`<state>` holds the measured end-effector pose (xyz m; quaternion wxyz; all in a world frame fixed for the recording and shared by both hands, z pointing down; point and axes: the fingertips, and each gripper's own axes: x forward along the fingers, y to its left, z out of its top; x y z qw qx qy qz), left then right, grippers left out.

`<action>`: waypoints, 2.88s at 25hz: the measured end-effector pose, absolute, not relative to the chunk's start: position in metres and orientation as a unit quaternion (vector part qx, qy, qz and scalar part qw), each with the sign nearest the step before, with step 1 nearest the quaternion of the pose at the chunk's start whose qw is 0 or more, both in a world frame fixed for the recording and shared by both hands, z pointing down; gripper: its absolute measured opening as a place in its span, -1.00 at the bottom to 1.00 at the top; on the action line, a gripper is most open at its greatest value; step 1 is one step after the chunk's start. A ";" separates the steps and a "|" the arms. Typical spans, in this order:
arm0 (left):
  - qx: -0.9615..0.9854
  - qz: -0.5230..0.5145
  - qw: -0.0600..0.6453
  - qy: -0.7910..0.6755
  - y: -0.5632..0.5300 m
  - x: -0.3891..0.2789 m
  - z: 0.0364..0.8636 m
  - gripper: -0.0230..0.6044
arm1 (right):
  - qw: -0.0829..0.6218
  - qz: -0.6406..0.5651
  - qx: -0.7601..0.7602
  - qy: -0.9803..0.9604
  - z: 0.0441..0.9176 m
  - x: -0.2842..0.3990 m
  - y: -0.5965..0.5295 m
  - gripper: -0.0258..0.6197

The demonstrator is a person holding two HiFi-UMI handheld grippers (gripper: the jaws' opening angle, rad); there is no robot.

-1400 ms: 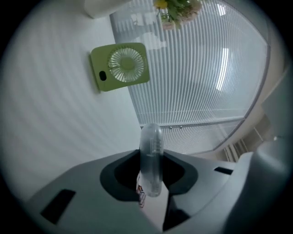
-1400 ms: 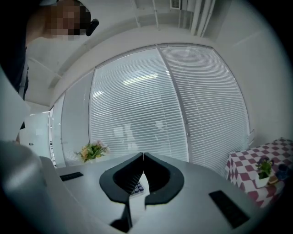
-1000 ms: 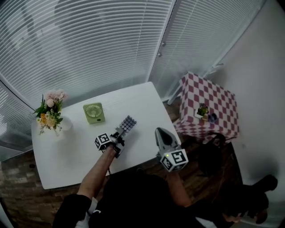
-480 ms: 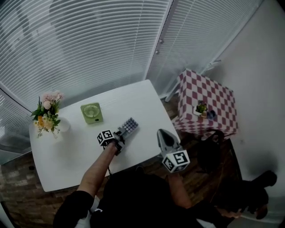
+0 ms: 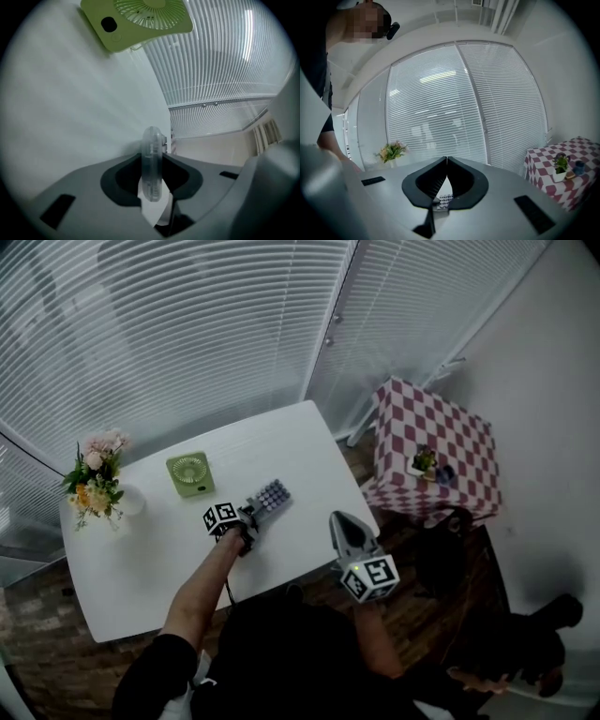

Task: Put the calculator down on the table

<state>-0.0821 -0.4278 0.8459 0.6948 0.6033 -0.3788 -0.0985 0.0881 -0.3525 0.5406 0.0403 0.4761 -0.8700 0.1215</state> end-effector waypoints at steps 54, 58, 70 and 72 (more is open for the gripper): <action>0.678 -0.441 0.409 -0.422 -0.359 -0.165 0.516 -0.12 | 0.021 0.133 0.485 -0.864 0.555 0.107 -0.344 -0.90; 0.733 -0.351 0.345 -0.469 -0.354 -0.154 0.515 -0.12 | 0.021 0.142 0.481 -0.865 0.560 0.108 -0.342 -0.90; 0.824 -0.097 0.122 -0.544 -0.347 -0.144 0.506 -0.13 | 0.028 0.136 0.481 -0.866 0.558 0.110 -0.341 -0.90; 0.837 -0.054 0.073 -0.540 -0.344 -0.138 0.493 -0.13 | 0.035 0.124 0.479 -0.868 0.557 0.111 -0.342 -0.90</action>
